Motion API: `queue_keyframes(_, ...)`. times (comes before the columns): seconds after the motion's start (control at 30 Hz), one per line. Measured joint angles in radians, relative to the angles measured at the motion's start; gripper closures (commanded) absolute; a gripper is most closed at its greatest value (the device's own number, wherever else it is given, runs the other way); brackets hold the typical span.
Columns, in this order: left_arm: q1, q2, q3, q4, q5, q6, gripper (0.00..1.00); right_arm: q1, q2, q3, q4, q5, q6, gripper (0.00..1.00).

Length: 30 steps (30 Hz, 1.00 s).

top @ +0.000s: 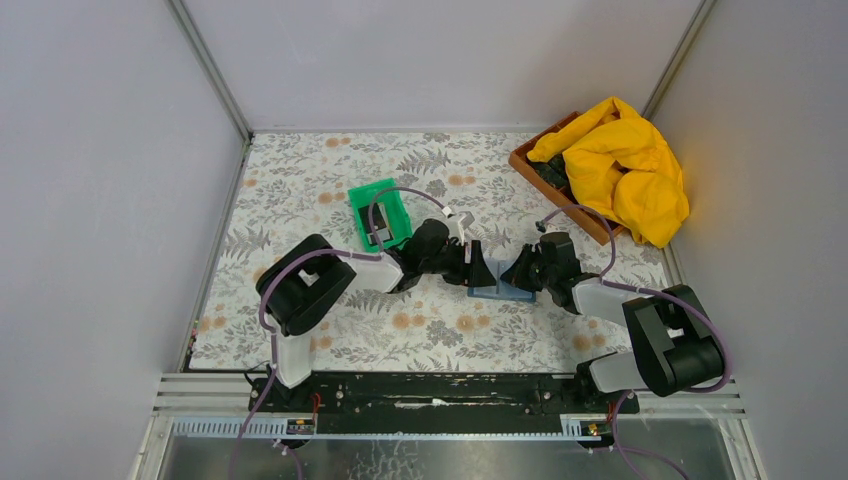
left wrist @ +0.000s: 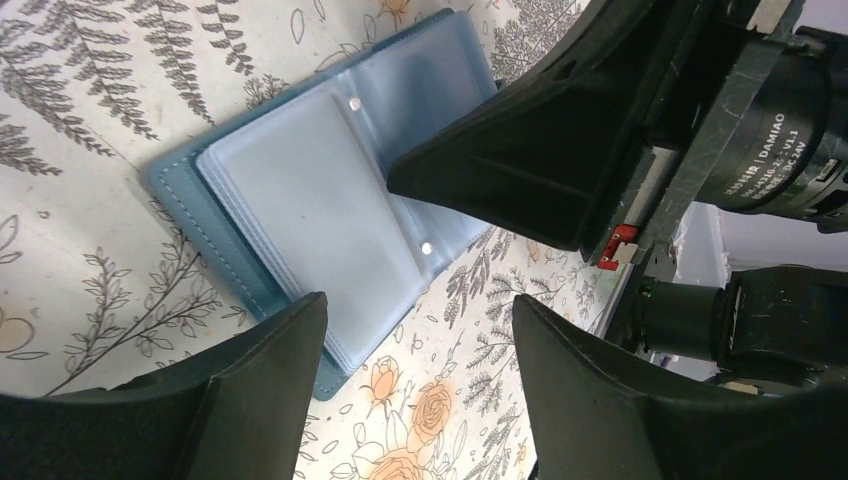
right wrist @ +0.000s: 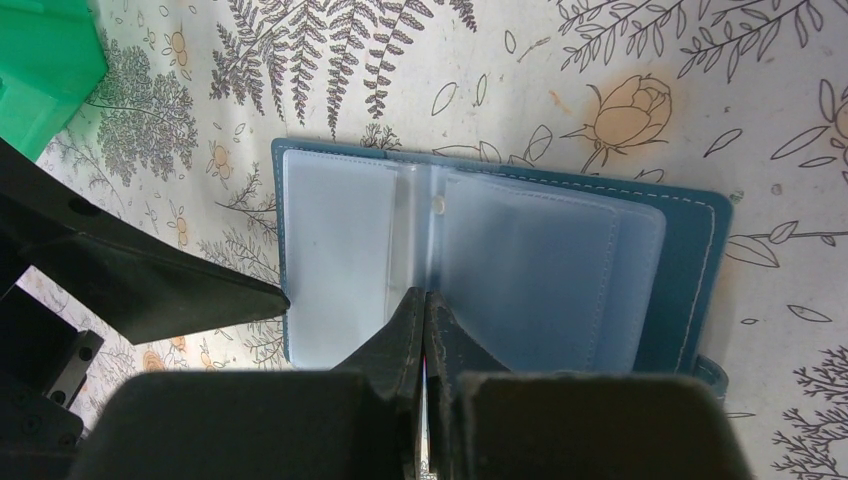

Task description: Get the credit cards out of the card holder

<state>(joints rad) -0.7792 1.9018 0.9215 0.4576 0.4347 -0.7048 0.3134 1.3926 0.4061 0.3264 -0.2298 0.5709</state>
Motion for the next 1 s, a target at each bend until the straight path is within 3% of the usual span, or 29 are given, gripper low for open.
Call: queue_keyframes(1.0, 0.014, 0.001, -0.001, 0.013, 0.003, -0.031, 0.24, 0.000, 0.000, -0.011, 0.023, 0.000, 0.005, 1.00)
